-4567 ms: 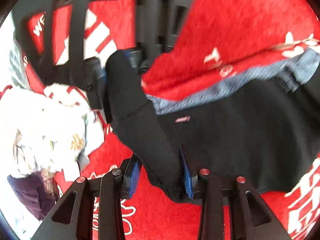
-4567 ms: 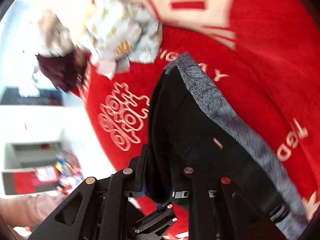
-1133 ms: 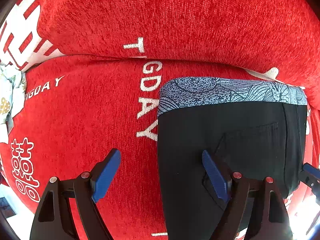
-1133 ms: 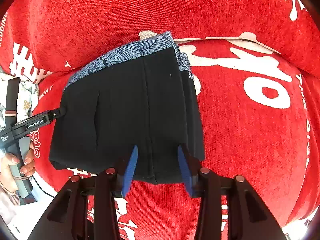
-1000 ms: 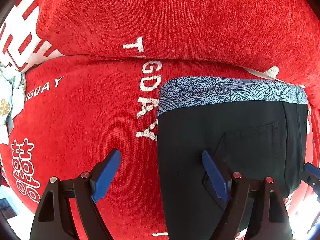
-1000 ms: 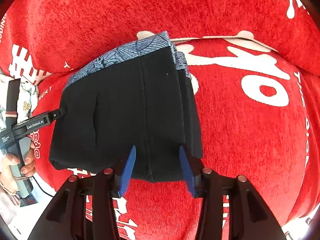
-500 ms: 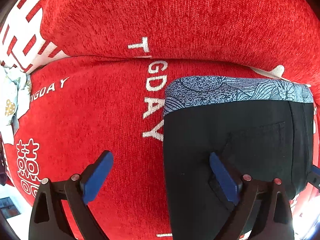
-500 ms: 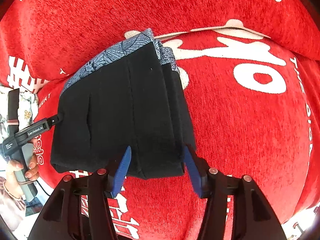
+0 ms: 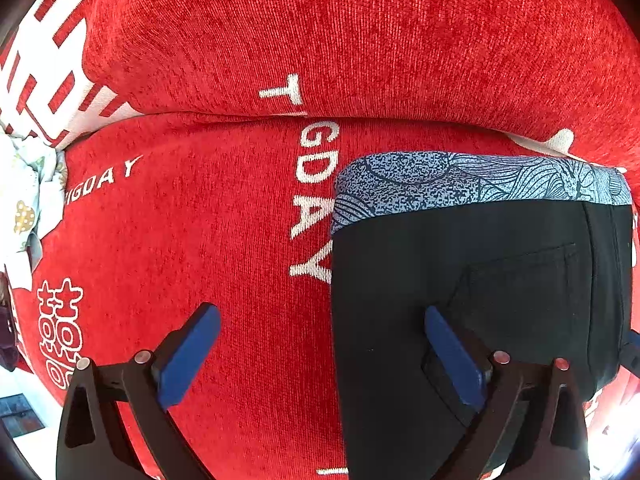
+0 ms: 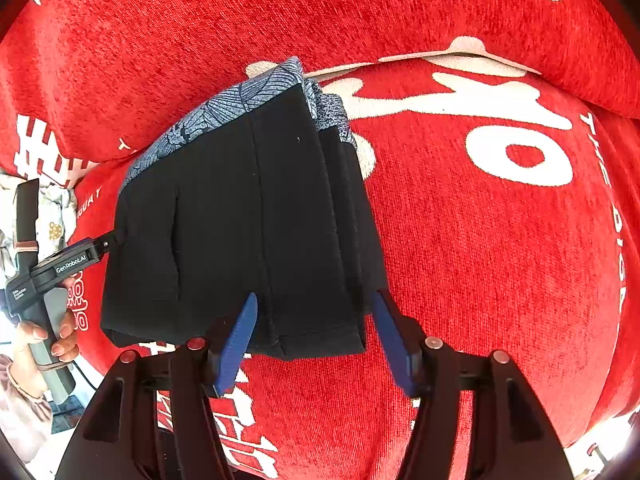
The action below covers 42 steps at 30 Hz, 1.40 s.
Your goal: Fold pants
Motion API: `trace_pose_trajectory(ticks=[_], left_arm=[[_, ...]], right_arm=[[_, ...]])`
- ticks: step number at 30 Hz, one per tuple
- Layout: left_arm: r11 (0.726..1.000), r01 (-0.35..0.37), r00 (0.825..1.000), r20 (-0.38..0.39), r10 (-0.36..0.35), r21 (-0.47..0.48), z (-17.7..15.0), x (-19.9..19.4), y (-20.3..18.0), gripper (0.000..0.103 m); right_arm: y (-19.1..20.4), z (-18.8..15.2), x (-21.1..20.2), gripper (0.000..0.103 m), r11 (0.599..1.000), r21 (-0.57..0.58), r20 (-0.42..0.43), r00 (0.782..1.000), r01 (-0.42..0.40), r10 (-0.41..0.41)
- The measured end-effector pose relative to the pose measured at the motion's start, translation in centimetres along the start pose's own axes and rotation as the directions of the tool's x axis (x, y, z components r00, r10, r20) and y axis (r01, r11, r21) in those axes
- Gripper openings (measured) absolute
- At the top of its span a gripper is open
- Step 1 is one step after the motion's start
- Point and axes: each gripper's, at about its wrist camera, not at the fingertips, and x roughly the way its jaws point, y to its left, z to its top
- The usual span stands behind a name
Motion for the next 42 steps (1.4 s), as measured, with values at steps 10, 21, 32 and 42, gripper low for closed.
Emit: trace_pose_trajectory(ticks=[10, 21, 32, 42], left_arm=[[1.000, 0.029, 1.000, -0.006, -0.029, -0.012, -0.2, -0.2, 0.6, 0.102], [0.993, 0.119, 0.992, -0.031, -0.119, -0.005, -1.3, -0.5, 2.5, 0.102], [0.991, 0.134, 0.990, -0.036, -0.133, 0.022, -1.5, -0.7, 0.9, 0.102], [0.979, 0.197, 0.979, -0.061, -0.194, 0.046, -0.9, -0.2, 0.0, 0.102]], right_arm=[[0.1, 0.4, -0.3, 0.071, 1.000, -0.008, 0.013, 1.000, 0.005, -0.005], [1.2, 1.2, -0.2, 0.082, 0.992, -0.077, 0.024, 0.995, 0.101, -0.100], [1.0, 1.9, 0.3, 0.084, 0.991, -0.083, 0.023, 0.994, 0.110, -0.108], [0.4, 2.5, 0.7, 0.084, 0.994, -0.073, 0.011, 0.997, 0.076, -0.076]])
